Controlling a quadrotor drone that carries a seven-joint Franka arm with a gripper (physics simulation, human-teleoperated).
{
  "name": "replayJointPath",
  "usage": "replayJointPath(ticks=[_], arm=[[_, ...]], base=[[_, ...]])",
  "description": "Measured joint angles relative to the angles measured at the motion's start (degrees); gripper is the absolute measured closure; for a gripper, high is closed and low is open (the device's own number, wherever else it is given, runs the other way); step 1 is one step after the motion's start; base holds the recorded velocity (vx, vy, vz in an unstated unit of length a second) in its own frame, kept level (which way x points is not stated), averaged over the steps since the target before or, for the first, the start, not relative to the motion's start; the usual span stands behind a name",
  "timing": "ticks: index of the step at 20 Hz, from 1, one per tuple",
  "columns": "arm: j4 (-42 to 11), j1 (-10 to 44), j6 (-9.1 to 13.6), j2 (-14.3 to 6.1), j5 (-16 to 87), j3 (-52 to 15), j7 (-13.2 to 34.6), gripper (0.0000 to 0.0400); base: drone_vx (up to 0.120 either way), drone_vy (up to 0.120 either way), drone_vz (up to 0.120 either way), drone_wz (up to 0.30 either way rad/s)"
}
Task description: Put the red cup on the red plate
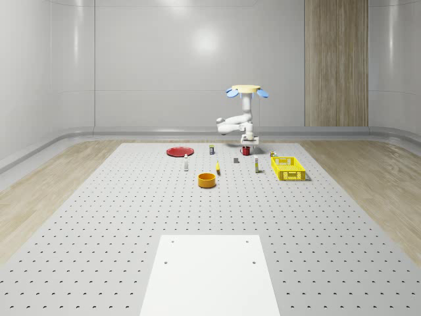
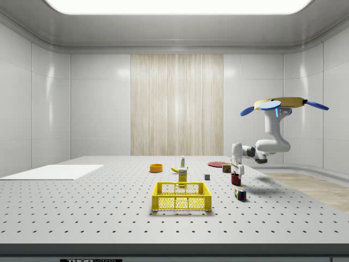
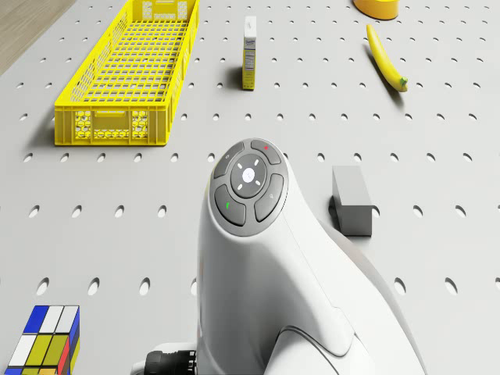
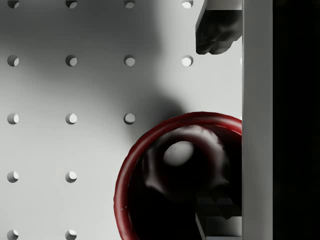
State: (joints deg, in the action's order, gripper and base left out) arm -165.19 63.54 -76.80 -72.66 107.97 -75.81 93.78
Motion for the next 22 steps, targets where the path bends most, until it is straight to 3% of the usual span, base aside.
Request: replayJointPath(ticks=[10, 22], arm=[[-0.15, -0.6, -3.52, -2.98, 1.93, 2.86, -0.06, 0.0], [0.26, -0.15, -6.0, -5.06, 2.74, 4.19, 0.21, 0.0]], base=[[0.0, 0.0, 0.0, 0.0], [0.0, 0.0, 0.0, 0.0]])
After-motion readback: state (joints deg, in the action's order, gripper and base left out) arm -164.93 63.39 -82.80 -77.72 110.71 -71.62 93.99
